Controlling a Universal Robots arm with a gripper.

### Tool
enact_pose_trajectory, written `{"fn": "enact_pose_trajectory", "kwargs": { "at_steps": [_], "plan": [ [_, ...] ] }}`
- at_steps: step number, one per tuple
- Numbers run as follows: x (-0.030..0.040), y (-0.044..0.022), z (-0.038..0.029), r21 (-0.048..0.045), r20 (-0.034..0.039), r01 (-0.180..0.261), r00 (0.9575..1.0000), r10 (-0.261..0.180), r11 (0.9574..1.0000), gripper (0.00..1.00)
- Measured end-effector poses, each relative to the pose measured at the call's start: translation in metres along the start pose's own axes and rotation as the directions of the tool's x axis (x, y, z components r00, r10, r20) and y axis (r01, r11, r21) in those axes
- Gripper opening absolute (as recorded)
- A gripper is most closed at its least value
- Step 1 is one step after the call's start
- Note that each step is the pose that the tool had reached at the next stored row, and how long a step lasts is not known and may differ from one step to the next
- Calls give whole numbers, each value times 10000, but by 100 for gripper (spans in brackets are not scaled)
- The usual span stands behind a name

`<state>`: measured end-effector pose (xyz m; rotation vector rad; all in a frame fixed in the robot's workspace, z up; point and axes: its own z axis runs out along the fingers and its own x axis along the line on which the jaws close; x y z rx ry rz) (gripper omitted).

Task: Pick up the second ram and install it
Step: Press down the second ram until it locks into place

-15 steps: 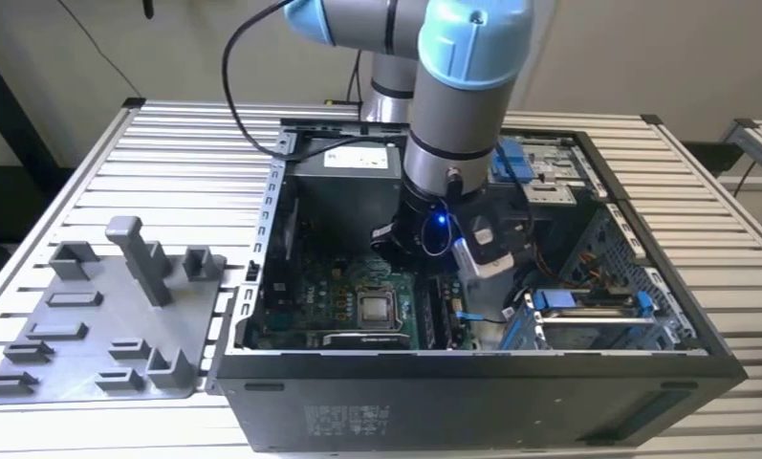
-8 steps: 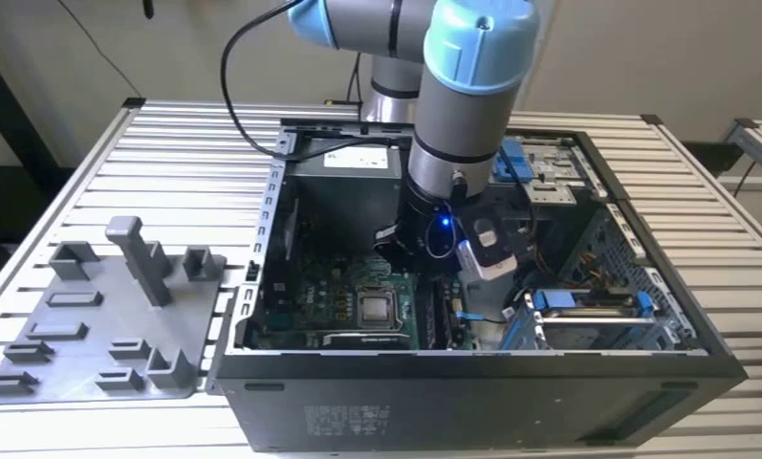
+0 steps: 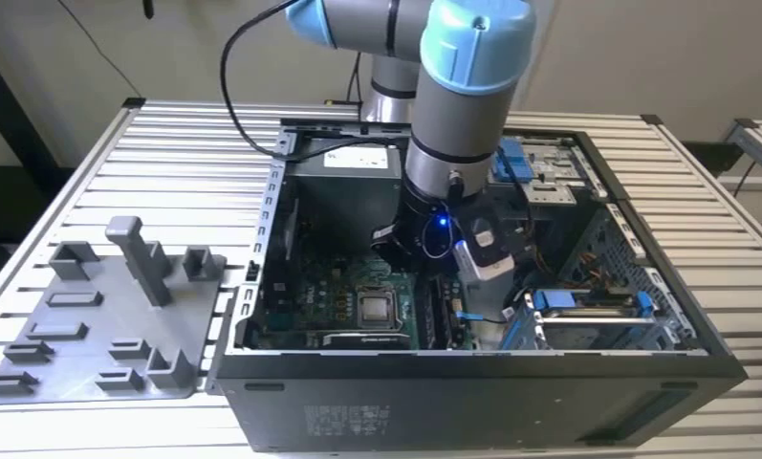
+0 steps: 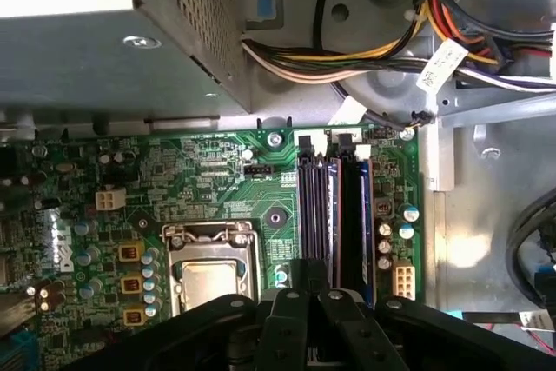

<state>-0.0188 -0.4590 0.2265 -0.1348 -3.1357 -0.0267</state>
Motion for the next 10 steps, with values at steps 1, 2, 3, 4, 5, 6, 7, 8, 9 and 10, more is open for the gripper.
{"fn": "enact_pose_trajectory", "kwargs": {
  "at_steps": [1, 2, 3, 4, 5, 6, 7, 8, 9, 10],
  "plan": [
    [0, 1, -45, -3, 0, 0, 10000, 0, 10000, 11],
    [1, 1, -92, 1, -1, 0, 10000, 0, 10000, 11],
    [1, 2, -129, -1, 0, -1, 10000, 1, 10000, 11],
    [0, 3, -155, -1, -1, -1, 10000, 1, 10000, 11],
    [0, 3, -168, 2, -2, 0, 10000, 0, 10000, 11],
    [0, 3, -167, -3, 0, 0, 10000, 0, 10000, 11],
    [0, 3, -167, -3, 0, 0, 10000, 0, 10000, 11],
    [0, 3, -167, 0, 0, 0, 10000, 0, 10000, 11],
    [0, 3, -167, 0, 0, 0, 10000, 0, 10000, 11],
    [0, 3, -168, 4, -1, 0, 10000, 0, 10000, 11]
  ]
}}
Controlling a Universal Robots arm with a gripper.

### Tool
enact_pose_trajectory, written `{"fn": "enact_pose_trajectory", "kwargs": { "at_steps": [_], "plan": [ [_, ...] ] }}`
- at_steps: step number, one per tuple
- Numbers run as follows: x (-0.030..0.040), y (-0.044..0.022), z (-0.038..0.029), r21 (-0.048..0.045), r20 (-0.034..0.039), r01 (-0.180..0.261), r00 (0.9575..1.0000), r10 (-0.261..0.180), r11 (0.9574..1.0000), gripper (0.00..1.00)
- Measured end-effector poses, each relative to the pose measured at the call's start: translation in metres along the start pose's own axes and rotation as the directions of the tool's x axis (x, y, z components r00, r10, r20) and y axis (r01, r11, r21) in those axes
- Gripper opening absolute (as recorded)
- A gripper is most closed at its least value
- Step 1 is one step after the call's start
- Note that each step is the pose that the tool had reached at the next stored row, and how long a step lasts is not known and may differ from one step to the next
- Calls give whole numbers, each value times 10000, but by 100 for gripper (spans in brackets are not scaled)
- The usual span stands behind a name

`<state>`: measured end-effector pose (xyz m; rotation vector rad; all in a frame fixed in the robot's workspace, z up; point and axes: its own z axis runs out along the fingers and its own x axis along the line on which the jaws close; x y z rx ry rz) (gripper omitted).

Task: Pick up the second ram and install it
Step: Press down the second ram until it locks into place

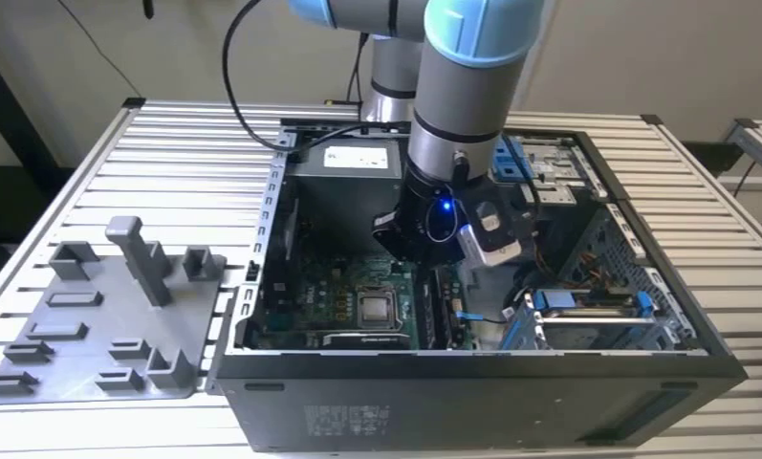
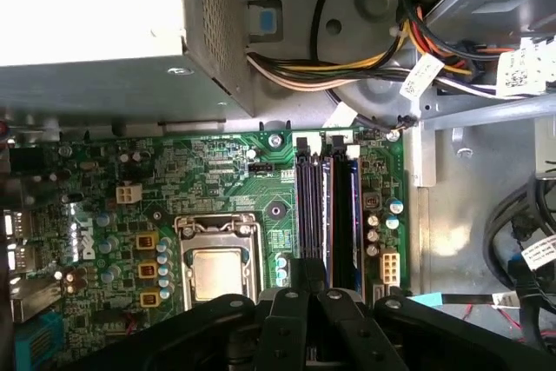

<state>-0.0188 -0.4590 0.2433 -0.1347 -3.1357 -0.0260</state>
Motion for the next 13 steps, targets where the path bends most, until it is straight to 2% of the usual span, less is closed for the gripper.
{"fn": "enact_pose_trajectory", "kwargs": {
  "at_steps": [5, 8, 11, 13],
  "plan": [
    [0, 0, 0, -2, -2, 120, 9999, -120, 9999, 11],
    [0, 1, 1, -16, -10, 571, 9984, -571, 9984, 11],
    [0, 0, 1, -35, -19, 1081, 9941, -1081, 9941, 11],
    [0, -1, 1, -57, -21, 1234, 9924, -1234, 9923, 11]
  ]
}}
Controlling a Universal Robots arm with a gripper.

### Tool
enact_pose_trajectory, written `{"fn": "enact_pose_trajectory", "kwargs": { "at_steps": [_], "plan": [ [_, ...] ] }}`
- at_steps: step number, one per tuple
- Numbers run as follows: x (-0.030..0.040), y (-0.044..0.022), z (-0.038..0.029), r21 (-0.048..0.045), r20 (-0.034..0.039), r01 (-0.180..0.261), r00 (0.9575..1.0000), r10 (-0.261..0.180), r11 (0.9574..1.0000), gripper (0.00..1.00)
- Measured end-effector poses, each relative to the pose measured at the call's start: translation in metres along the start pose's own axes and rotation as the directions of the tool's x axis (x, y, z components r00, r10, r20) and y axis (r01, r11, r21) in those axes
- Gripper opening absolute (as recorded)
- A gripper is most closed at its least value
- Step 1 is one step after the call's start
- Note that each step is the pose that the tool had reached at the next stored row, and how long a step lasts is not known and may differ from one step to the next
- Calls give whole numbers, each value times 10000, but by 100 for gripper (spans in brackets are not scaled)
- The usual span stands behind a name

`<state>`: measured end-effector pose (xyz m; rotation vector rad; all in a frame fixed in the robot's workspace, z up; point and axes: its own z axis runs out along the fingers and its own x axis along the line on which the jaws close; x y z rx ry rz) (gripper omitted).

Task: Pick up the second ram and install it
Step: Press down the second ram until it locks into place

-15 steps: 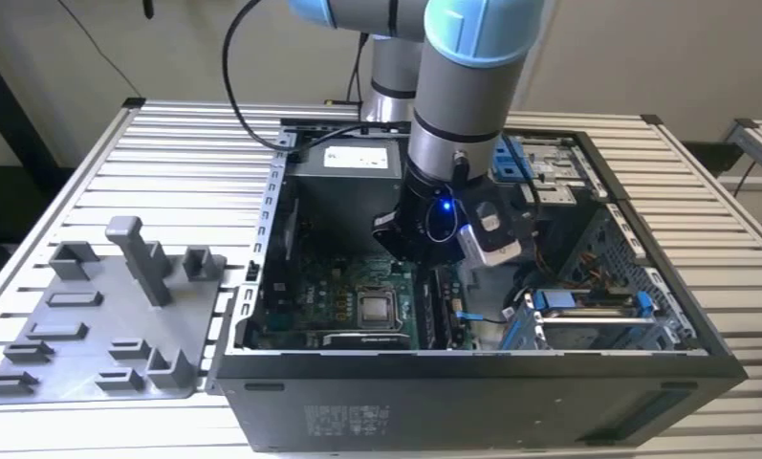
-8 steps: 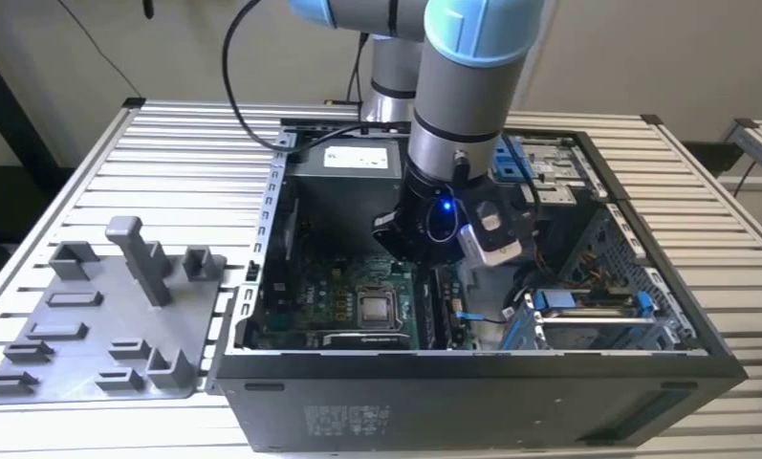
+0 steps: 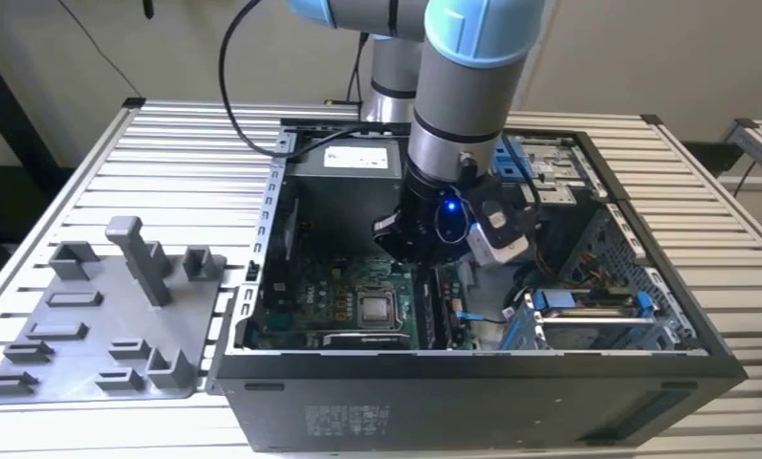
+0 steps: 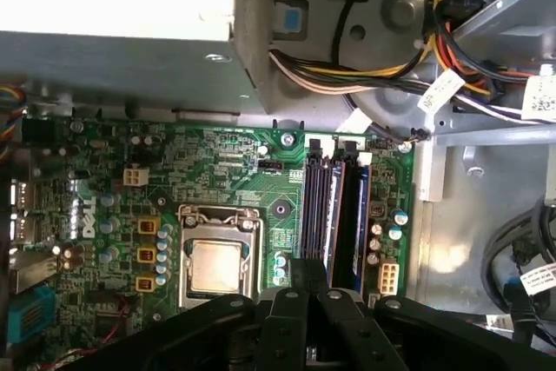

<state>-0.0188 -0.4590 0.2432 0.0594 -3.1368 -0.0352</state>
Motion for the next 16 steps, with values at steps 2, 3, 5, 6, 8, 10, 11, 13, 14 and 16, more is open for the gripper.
{"fn": "enact_pose_trajectory", "kwargs": {
  "at_steps": [2, 3, 5, 6, 8, 10, 11, 13, 14, 16],
  "plan": [
    [0, -2, 0, -4, 0, 17, 10000, -17, 10000, 11],
    [0, -2, 0, -5, 0, 6, 10000, -6, 10000, 11],
    [-3, -2, 0, -4, -1, -128, 9999, 128, 9999, 11],
    [-8, -2, 0, -6, -4, -170, 9999, 170, 9999, 11],
    [-33, -3, -1, -6, -46, -197, 9998, 197, 9998, 11],
    [-49, -4, -2, -5, -94, -202, 9998, 202, 9998, 11],
    [-49, -4, -2, -6, -94, -203, 9997, 203, 9998, 11],
    [-49, -4, -2, -6, -99, -203, 9997, 203, 9998, 11],
    [-49, -4, -2, -6, -103, -204, 9997, 204, 9998, 11],
    [-49, -4, -2, -6, -105, -203, 9997, 203, 9998, 11]
  ]
}}
